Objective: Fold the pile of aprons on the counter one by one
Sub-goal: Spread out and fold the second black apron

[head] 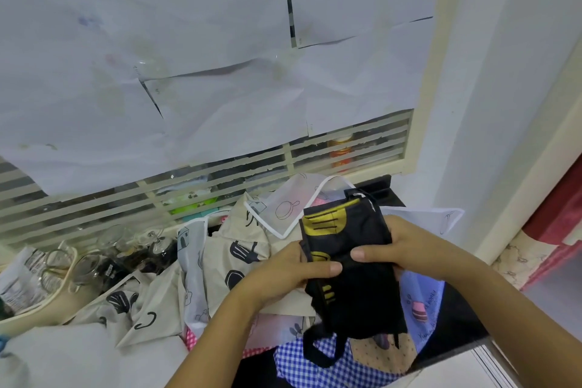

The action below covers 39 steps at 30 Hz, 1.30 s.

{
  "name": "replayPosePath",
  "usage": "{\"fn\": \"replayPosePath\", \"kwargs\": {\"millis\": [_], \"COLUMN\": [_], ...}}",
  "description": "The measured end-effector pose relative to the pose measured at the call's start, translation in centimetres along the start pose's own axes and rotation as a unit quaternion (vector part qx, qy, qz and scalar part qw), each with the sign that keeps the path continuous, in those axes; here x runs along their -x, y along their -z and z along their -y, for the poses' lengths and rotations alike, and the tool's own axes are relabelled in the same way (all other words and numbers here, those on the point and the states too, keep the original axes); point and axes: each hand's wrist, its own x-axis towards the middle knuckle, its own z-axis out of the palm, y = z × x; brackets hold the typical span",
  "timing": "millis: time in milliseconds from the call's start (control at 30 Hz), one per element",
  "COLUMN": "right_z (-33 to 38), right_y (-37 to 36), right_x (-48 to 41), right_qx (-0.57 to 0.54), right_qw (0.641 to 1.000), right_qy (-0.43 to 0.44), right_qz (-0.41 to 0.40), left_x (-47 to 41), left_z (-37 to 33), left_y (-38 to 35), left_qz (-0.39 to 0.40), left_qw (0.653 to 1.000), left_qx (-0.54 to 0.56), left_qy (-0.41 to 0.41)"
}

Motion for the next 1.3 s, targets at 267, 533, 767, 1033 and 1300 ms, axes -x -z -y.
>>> {"fn": "replayPosePath", "kwargs": {"millis": [267,533,767,1033,1300], "right_z": [0.1,0.0,-1.2,-6.7,-7.2], "right_y": [4.6,9.3,6.2,2.9,3.5], "right_x": [0.5,1.7,-1.9,-2.1,-1.8], "right_qx": [0.093,-0.149,-0.591,0.446,0.423], "right_qw": [0.995,0.973,0.777,0.875,0.905], "right_qy": [-0.028,0.027,0.039,-0.013,0.009], "right_qz": [-0.033,-0.172,-0.214,-0.186,-0.047], "left_x": [-0.8,-0.7,-2.3,-1.8,-2.2], "left_z": [1.2,4.7,5.2,4.6,6.0], "left_y": [1.9,4.9,1.8,1.5,1.6], "left_qz": [-0.116,-0.129,-0.092,-0.134,-0.149], "left_qw": [0.991,0.958,0.935,0.909,0.848], "left_qx": [-0.042,-0.186,-0.284,-0.372,-0.491], "left_qy": [0.054,0.177,0.194,0.133,0.135]}}
